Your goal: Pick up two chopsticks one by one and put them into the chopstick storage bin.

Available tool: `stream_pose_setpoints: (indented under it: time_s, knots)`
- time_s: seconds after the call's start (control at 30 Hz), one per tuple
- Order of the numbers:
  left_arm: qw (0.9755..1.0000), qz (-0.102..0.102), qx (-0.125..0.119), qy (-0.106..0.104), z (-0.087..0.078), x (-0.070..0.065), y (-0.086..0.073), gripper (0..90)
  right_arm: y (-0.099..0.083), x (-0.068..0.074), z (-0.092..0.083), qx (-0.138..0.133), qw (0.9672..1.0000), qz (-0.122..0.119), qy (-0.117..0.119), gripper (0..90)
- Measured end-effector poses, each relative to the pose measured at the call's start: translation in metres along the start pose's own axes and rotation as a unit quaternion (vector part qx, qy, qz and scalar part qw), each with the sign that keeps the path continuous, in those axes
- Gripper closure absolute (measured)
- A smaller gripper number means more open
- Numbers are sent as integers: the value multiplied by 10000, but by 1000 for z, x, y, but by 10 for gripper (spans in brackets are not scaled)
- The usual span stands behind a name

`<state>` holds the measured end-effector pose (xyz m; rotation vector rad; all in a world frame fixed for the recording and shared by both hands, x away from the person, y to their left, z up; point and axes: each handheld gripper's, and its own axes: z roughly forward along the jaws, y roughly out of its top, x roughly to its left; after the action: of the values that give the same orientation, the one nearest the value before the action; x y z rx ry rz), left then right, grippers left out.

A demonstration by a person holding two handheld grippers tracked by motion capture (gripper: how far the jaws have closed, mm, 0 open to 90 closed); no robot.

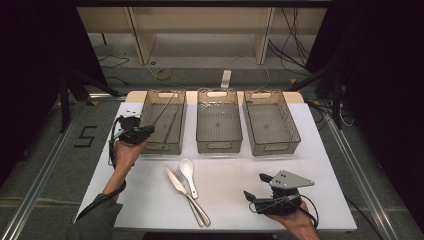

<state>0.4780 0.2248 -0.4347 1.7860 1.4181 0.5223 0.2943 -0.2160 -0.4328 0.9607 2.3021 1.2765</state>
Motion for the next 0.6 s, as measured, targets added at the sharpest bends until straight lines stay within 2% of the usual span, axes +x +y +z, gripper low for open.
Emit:
stream_pose_setpoints:
  time_s: [0.1,0.17,0.23,0.33,0.5,0.6]
  knots:
    - [10000,-15,-16,17,2,0,0,828,0,0,0,-8,10000,-1,10,248]
    - [10000,-52,83,6,3,-1,1,825,0,1,1,14,10000,-18,38,249]
    - [10000,-56,80,1,2,-3,2,806,0,1,1,37,10000,-43,47,248]
    - [9999,-110,114,-21,1,-4,4,630,0,2,1,35,10000,-41,58,249]
    - [10000,-75,-36,-6,-9,-10,8,466,1,3,0,16,10000,-54,54,248]
    - [9999,2,31,-153,-16,-16,9,376,1,2,0,-2,10000,-47,55,248]
